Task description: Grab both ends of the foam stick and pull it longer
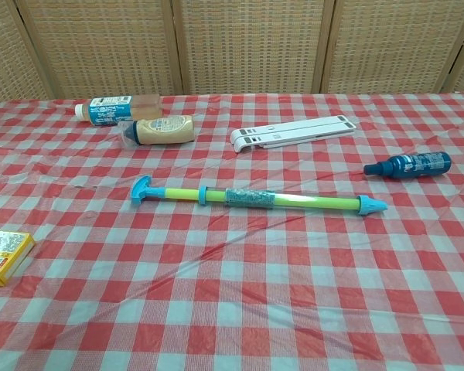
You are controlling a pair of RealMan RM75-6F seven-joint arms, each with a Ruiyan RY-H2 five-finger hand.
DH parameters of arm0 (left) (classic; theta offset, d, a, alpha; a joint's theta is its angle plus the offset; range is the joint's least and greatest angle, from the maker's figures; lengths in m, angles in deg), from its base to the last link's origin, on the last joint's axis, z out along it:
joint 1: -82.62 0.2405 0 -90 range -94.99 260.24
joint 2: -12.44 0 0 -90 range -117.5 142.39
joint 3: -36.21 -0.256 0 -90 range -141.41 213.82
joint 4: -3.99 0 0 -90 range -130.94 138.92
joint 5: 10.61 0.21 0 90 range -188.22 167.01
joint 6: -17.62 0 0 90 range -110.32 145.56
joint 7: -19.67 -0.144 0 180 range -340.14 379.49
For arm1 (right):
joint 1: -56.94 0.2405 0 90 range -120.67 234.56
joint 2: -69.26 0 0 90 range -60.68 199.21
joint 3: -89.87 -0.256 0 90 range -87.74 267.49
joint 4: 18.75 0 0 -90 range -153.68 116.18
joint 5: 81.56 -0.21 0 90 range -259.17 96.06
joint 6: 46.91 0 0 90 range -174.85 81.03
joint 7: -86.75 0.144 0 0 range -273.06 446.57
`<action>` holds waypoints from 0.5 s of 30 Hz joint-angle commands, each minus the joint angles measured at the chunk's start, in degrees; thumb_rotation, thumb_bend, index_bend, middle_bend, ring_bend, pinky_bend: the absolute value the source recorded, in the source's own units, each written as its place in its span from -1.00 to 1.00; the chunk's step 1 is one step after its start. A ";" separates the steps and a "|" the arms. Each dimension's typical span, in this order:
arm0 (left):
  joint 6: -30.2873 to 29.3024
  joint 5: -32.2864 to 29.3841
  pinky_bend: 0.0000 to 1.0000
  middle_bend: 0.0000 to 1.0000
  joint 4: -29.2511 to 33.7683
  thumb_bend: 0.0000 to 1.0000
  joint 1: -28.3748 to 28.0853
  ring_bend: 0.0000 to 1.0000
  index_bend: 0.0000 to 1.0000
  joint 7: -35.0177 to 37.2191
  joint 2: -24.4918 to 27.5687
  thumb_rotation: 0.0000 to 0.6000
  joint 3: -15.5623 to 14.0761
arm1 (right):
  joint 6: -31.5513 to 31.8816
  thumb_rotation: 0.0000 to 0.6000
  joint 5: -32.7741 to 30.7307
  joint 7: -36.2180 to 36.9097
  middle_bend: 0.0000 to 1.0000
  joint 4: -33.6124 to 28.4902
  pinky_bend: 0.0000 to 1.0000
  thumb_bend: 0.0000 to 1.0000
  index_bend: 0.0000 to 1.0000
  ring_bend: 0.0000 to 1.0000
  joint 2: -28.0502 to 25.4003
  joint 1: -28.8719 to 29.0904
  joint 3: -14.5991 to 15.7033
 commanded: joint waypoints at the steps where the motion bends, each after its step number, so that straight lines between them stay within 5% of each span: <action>1: 0.02 -0.02 -1.00 -1.00 0.15 -0.66 0.00 -1.00 -1.00 -0.20 0.01 1.00 -0.01 | -0.21 1.00 -0.01 -0.09 -1.00 0.12 -1.00 -0.82 -1.00 -1.00 0.08 0.04 0.11; 15: 0.28 0.23 -1.00 -1.00 0.72 -0.66 -0.54 -1.00 -1.00 -0.95 -0.67 1.00 0.35 | -1.47 1.00 0.56 -0.65 -1.00 -0.37 -1.00 -0.82 -1.00 -1.00 0.32 0.51 0.77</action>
